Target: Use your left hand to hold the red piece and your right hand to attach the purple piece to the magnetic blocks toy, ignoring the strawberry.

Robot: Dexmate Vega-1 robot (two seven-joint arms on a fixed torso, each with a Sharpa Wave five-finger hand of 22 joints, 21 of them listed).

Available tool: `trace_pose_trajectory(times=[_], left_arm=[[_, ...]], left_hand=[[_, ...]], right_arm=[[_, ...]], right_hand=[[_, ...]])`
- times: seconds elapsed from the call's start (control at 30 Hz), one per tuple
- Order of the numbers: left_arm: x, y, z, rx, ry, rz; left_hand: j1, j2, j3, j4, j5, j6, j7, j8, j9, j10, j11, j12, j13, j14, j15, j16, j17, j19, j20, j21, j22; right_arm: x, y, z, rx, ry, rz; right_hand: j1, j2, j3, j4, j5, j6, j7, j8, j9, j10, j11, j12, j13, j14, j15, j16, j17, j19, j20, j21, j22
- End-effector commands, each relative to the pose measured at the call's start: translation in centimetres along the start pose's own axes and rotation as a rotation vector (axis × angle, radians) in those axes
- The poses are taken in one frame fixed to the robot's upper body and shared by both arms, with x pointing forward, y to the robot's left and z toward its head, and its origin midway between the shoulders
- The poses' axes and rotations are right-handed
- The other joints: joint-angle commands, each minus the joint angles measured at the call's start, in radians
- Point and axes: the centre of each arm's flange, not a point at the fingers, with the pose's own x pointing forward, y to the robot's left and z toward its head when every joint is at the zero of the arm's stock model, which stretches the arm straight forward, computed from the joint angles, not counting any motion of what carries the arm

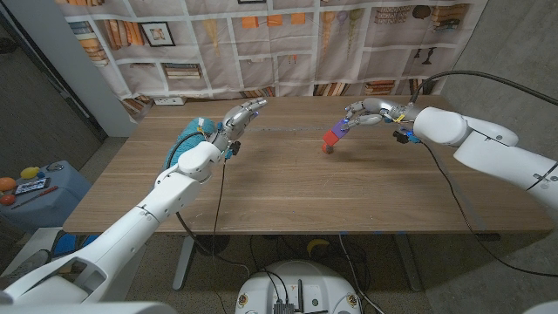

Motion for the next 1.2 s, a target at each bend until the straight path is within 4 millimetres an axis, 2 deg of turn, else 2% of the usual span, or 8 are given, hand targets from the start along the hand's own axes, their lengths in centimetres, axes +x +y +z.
trace_pose_trajectory(times=[0.03,0.07,0.1,0.17,0.33,0.83,1.2], left_arm=[[-1.0,0.5,-0.9,-0.037,-0.002,0.059],[-1.1,0.5,-1.0,-0.026,0.006,0.059],[-1.1,0.5,-0.9,-0.008,0.015,0.052],[-1.1,0.6,-0.9,-0.005,0.023,0.042],[-1.2,0.8,-1.3,-0.039,0.015,0.067],[-1.6,1.1,-1.5,-0.054,0.017,0.102],[-1.5,1.1,-2.3,-0.079,0.021,0.107]], left_hand=[[-0.011,0.001,-0.001,0.005,0.002,-0.002,-0.011,0.004,0.003,0.007,-0.002,0.007,0.003,0.006,-0.003,0.006,0.003,0.008,0.001,0.005,0.003],[-0.014,0.002,-0.001,0.006,0.002,-0.005,-0.012,0.003,0.003,0.006,-0.006,0.006,0.003,0.007,-0.008,0.005,0.003,0.009,0.0,0.005,0.003],[-0.02,0.005,-0.002,0.007,0.002,-0.019,-0.024,0.0,0.003,0.004,-0.01,0.003,0.003,0.007,-0.011,0.003,0.003,0.009,0.0,0.003,0.003],[-0.035,0.017,-0.002,0.009,0.001,-0.049,-0.067,-0.004,0.002,-0.002,-0.035,-0.003,0.003,0.003,-0.023,-0.004,0.003,0.01,-0.001,-0.001,0.004],[-0.044,0.023,-0.002,0.01,0.001,-0.061,-0.087,-0.002,0.002,-0.004,-0.042,-0.006,0.003,-0.005,-0.034,-0.009,0.003,0.009,-0.002,-0.005,0.004],[-0.057,0.037,-0.001,0.013,0.0,-0.063,-0.086,0.003,0.002,0.004,-0.039,-0.005,0.003,0.002,-0.034,-0.007,0.002,0.009,-0.007,-0.007,0.004],[-0.072,0.052,-0.001,0.018,-0.002,-0.064,-0.088,0.006,0.001,0.012,-0.061,-0.004,0.003,0.01,-0.046,-0.006,0.002,0.016,-0.013,-0.006,0.005]], right_arm=[[0.1,-0.5,0.6,-0.153,0.048,0.036],[0.2,-0.5,0.6,-0.157,0.051,0.039],[0.2,-0.5,0.6,-0.162,0.045,0.041],[0.3,-0.4,0.6,-0.174,0.051,0.045],[0.5,0.0,0.9,-0.25,0.072,0.065],[1.7,0.9,2.0,-0.417,0.111,0.119],[2.6,1.6,2.7,-0.494,0.124,0.157]], right_hand=[[0.049,0.038,-0.006,0.0,0.004,0.133,-0.119,0.016,0.017,0.002,-0.003,-0.002,0.001,0.007,-0.004,0.002,0.006,0.01,-0.004,0.003,0.003],[0.049,0.038,-0.007,0.0,0.005,0.133,-0.119,0.016,0.017,0.003,-0.004,-0.002,0.001,0.007,-0.004,0.002,0.006,0.01,-0.004,0.003,0.003],[0.049,0.038,-0.007,0.0,0.005,0.134,-0.119,0.016,0.017,0.003,-0.004,-0.002,0.001,0.009,-0.005,0.003,0.006,0.01,-0.004,0.003,0.003],[0.05,0.038,-0.007,0.0,0.005,0.136,-0.119,0.017,0.018,0.005,-0.004,-0.001,0.001,0.008,-0.005,0.003,0.006,0.011,-0.005,0.003,0.003],[0.051,0.038,-0.008,-0.001,0.005,0.137,-0.119,0.019,0.019,0.005,-0.003,-0.001,0.001,0.008,-0.005,0.003,0.006,0.012,-0.004,0.003,0.003],[0.054,0.036,-0.01,-0.001,0.005,0.14,-0.119,0.021,0.022,0.008,-0.005,-0.001,0.001,0.012,-0.006,0.004,0.007,0.014,-0.001,0.003,0.003],[0.057,0.035,-0.011,-0.002,0.006,0.14,-0.12,0.023,0.025,0.009,-0.007,-0.001,0.001,0.014,-0.01,0.005,0.008,0.017,-0.002,0.004,0.003]])
